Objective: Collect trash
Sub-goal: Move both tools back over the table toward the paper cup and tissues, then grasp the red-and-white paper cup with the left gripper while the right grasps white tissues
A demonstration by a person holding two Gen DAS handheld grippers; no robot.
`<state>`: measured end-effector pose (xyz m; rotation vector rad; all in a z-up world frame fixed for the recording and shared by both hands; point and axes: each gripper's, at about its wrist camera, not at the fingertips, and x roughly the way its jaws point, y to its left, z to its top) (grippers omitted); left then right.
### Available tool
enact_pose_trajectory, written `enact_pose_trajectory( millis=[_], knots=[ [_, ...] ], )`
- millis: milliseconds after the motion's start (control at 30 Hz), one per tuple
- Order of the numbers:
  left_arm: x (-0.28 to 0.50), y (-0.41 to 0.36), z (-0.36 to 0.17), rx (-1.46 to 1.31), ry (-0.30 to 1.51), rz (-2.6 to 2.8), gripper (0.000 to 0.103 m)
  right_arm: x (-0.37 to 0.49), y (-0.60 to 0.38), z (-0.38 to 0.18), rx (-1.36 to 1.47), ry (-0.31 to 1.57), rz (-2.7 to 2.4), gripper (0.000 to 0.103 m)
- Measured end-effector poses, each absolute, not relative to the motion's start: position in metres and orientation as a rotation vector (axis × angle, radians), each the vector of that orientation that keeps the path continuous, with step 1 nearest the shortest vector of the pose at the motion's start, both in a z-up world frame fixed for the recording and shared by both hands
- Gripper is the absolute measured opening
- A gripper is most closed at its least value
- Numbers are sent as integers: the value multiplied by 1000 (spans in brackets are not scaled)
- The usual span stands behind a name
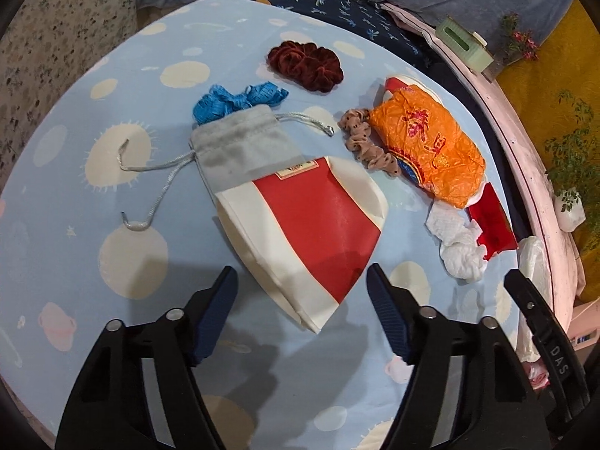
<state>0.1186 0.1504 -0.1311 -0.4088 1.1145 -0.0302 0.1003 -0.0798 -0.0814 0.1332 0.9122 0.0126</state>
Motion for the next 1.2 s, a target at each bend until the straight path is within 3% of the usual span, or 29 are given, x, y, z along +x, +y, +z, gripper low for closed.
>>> enact_pose_trajectory(
  millis=[267, 400, 667, 800, 900, 1200],
  knots=[
    [125, 139, -133, -427, 1133, -108, 16, 111, -72, -93, 121, 935, 29, 48],
    [129, 133, -128, -411, 1126, -140, 6, 118, -67, -101, 113, 946, 42, 48],
    [135, 124, -115, -370, 1093, -174, 3, 135, -60, -120, 106, 989, 47, 45],
    [135, 121, -107, -357, 1074, -184, 3, 137, -60, -121, 95, 997, 57, 20],
    [135, 115, -99, -345, 1058, -198, 3, 135, -65, -114, 124, 987, 78, 12],
    [138, 79, -60, -294, 985, -273, 3, 120, -85, -57, 160, 854, 74, 10]
  ],
)
